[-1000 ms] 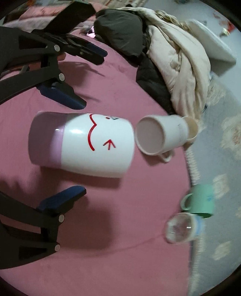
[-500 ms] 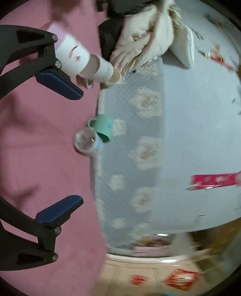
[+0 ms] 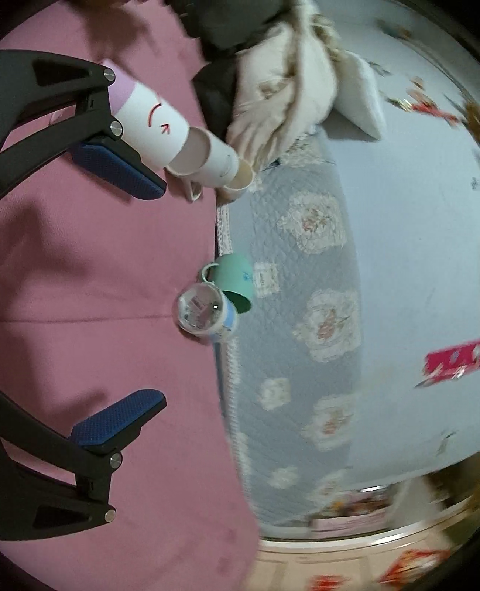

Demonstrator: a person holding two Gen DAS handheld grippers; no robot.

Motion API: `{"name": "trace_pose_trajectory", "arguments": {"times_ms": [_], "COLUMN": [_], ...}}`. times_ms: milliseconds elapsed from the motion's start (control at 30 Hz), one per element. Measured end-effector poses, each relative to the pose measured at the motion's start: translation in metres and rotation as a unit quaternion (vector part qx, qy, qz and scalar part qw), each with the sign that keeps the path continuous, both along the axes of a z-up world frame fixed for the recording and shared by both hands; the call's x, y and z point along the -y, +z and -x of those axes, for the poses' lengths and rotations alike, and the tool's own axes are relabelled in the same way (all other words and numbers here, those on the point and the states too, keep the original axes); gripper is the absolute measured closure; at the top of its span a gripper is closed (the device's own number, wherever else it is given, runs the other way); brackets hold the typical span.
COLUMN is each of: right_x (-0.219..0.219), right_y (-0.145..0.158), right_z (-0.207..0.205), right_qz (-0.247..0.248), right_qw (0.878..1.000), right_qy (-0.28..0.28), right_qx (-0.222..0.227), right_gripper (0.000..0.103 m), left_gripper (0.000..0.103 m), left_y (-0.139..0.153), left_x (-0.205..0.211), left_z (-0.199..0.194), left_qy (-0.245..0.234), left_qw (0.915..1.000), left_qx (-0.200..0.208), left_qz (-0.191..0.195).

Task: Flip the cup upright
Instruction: 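Move the left tool to the smiley mug and grasp its body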

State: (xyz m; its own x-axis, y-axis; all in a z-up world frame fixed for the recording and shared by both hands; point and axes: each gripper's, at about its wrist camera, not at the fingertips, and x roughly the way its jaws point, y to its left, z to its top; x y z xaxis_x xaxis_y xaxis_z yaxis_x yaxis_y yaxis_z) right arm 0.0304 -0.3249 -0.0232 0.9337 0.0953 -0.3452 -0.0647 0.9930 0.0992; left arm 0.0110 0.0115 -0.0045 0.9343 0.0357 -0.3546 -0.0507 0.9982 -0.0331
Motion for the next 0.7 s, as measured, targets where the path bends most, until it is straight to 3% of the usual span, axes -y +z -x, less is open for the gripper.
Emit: {"name": "trace_pose_trajectory", "arguments": {"times_ms": [67,167,233,333,433,500,600,700], "right_x": [0.007,-0.001,-0.007,-0.004,0.005,0.006,0.007,0.007], "right_y": [0.000,-0.001,0.000,0.001,0.000,0.000,0.000,-0.001], "right_z": [0.004,0.007,0.008,0.010,0.008,0.008,0.009,0.009], "right_qz": [-0.020,0.012,0.025,0.017,-0.001,-0.005,-0.006,-0.006], "right_qw": [1.000,0.999,0.999,0.999,0.999,0.999,0.999,0.999], "right_qy": [-0.008,-0.038,-0.033,-0.035,-0.047,-0.049,-0.050,-0.050], "right_qx": [0.008,0.015,0.020,0.028,0.022,0.022,0.022,0.016], "right_gripper": [0.000,0.000,0.000,0.000,0.000,0.000,0.000,0.000], "left_gripper": [0.000,0.001,0.011,0.015,0.022,0.022,0.022,0.022], "left_y": [0.005,0.011,0.016,0.025,0.032,0.038,0.048,0.041], "left_x": [0.004,0.012,0.026,0.055,0.073,0.083,0.107,0.127], "left_z": [0.005,0.011,0.007,-0.004,-0.024,-0.038,-0.066,-0.103], "left_qy": [-0.005,-0.006,-0.026,-0.035,-0.057,-0.077,-0.082,-0.077], "left_qw": [1.0000,0.9997,0.9986,0.9960,0.9843,0.9764,0.9722,0.9526], "left_qx": [0.001,-0.010,-0.033,-0.078,-0.131,-0.150,-0.193,-0.285], "left_qz": [0.001,0.023,0.032,0.025,0.104,0.135,0.104,0.073]}}
